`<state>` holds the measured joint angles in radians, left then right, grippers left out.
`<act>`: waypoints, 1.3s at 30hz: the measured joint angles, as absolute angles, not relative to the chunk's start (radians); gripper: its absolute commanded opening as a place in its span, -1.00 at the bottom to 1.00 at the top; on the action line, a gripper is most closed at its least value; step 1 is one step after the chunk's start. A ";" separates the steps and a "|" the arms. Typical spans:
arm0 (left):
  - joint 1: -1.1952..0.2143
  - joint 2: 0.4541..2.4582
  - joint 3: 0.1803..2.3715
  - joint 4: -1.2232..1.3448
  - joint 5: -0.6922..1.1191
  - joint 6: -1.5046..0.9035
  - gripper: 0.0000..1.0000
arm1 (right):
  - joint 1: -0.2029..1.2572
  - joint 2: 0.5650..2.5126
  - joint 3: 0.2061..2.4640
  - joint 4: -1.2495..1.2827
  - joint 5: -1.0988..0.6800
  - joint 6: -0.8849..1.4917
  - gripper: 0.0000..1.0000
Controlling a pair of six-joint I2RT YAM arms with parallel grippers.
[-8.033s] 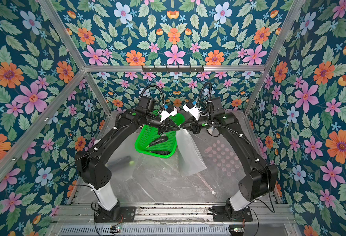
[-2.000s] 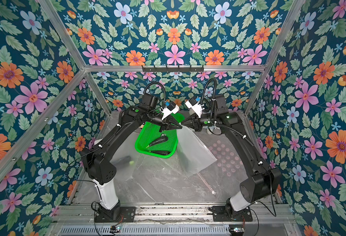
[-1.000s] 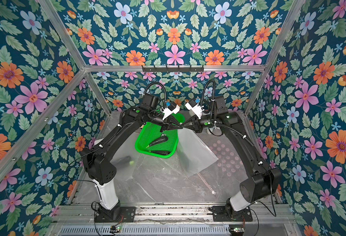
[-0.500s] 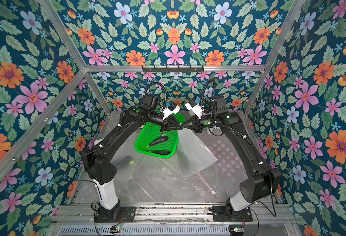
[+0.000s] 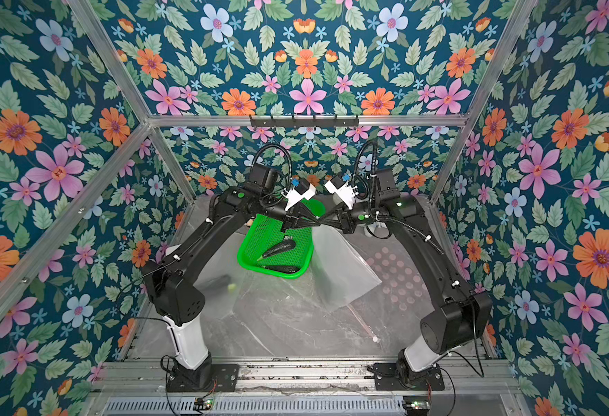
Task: Place the eggplant in a zip-top bag and seal the zipper
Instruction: Zip the zipper on the zipper food storage bag.
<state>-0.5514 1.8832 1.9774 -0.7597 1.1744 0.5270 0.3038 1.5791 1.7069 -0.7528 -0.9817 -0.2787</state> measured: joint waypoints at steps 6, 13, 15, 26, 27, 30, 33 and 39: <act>-0.546 1.885 1.985 -0.772 1.162 0.529 -1.00 | 0.308 1.581 1.711 -0.766 -0.963 -0.306 -1.00; -0.514 1.852 1.920 -0.668 1.188 0.426 -1.00 | 0.306 1.568 1.687 -0.733 -0.942 -0.340 -1.00; -0.504 1.824 1.869 -0.590 1.200 0.376 -1.00 | 0.298 1.562 1.677 -0.733 -0.957 -0.343 -1.00; -0.485 1.798 1.822 -0.442 1.213 0.265 -1.00 | 0.271 1.539 1.633 -0.737 -0.965 -0.342 -1.00; -0.485 1.795 1.822 -0.442 1.208 0.262 -1.00 | 0.271 1.536 1.628 -0.737 -0.964 -0.339 -1.00; -0.485 1.783 1.818 -0.442 1.186 0.258 -1.00 | 0.271 1.520 1.607 -0.732 -0.955 -0.331 -1.00; -0.485 1.776 1.813 -0.434 1.156 0.245 -1.00 | 0.271 1.490 1.571 -0.715 -0.931 -0.305 -1.00; -0.485 1.771 1.802 -0.390 1.069 0.218 -1.00 | 0.270 1.423 1.480 -0.664 -0.852 -0.218 -1.00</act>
